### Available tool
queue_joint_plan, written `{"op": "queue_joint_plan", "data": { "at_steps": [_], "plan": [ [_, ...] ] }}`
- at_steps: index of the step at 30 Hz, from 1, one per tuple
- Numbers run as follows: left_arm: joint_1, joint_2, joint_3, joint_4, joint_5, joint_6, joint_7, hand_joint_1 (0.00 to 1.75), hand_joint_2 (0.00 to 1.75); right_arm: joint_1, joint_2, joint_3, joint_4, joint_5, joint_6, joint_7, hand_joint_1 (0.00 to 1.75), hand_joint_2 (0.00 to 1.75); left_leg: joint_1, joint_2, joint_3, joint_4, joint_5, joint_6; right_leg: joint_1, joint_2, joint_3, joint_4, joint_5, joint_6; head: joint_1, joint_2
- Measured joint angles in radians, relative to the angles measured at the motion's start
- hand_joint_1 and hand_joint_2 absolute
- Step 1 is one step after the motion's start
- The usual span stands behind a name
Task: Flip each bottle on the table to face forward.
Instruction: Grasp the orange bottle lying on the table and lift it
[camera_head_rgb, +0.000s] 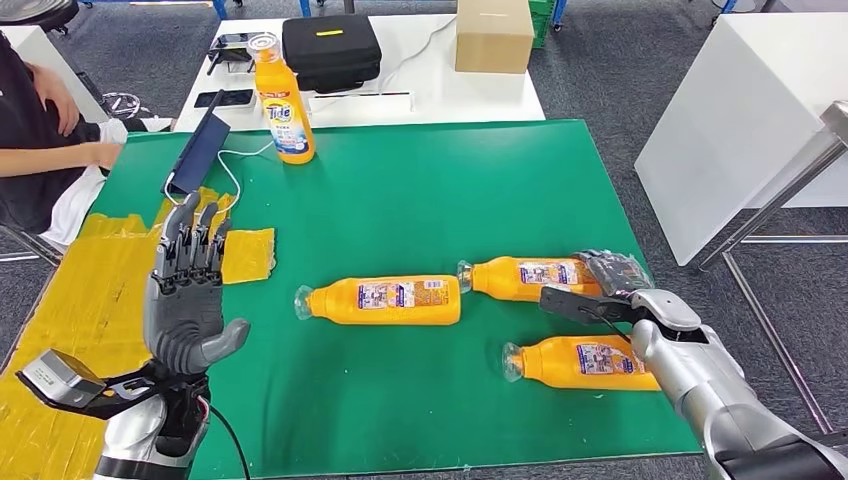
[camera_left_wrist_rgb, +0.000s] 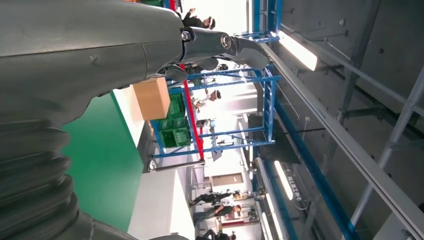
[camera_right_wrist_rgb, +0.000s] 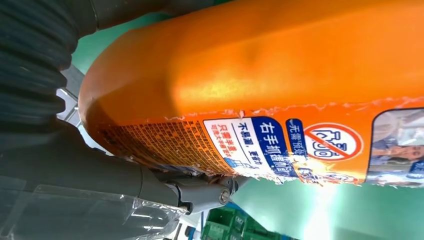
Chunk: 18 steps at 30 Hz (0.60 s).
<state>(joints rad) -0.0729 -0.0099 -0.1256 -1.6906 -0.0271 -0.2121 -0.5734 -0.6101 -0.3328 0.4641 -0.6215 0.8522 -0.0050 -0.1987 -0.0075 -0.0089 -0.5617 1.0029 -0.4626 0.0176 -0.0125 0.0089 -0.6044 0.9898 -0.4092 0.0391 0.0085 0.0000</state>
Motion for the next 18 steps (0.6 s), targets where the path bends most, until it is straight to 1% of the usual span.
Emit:
{"op": "queue_joint_plan", "data": {
  "at_steps": [5,9,13,18],
  "plan": [
    [0.002,-0.001,-0.003,0.001,0.002,0.0,0.003,0.0,1.75,0.006,0.024,0.0,0.012,0.015,-0.082,0.007,1.75,1.75,0.0,0.0,0.001,0.0,0.0,0.0,0.0,0.0,0.001,0.0,0.0,0.0,0.0,0.0],
    [0.007,-0.005,-0.006,0.001,0.001,-0.001,0.012,0.0,1.75,0.03,0.049,-0.014,-0.002,0.027,-0.162,0.01,1.75,1.75,0.0,0.0,0.001,0.0,0.0,0.0,0.001,0.0,0.001,0.0,0.0,0.0,0.0,0.0],
    [0.016,-0.007,-0.009,0.0,-0.013,-0.002,0.028,0.0,1.75,0.09,0.078,-0.056,-0.074,0.037,-0.223,0.011,1.75,1.75,0.001,0.0,0.0,0.0,0.0,0.0,0.001,0.0,0.001,0.0,0.0,0.0,0.0,0.0],
    [0.023,-0.011,-0.017,0.0,-0.03,0.0,0.053,0.0,1.75,0.166,0.122,-0.131,-0.209,0.054,-0.26,0.032,1.75,1.75,0.001,-0.001,-0.001,0.0,0.0,0.0,0.001,0.0,0.0,0.0,0.0,0.0,0.0,0.0]
  ]
}}
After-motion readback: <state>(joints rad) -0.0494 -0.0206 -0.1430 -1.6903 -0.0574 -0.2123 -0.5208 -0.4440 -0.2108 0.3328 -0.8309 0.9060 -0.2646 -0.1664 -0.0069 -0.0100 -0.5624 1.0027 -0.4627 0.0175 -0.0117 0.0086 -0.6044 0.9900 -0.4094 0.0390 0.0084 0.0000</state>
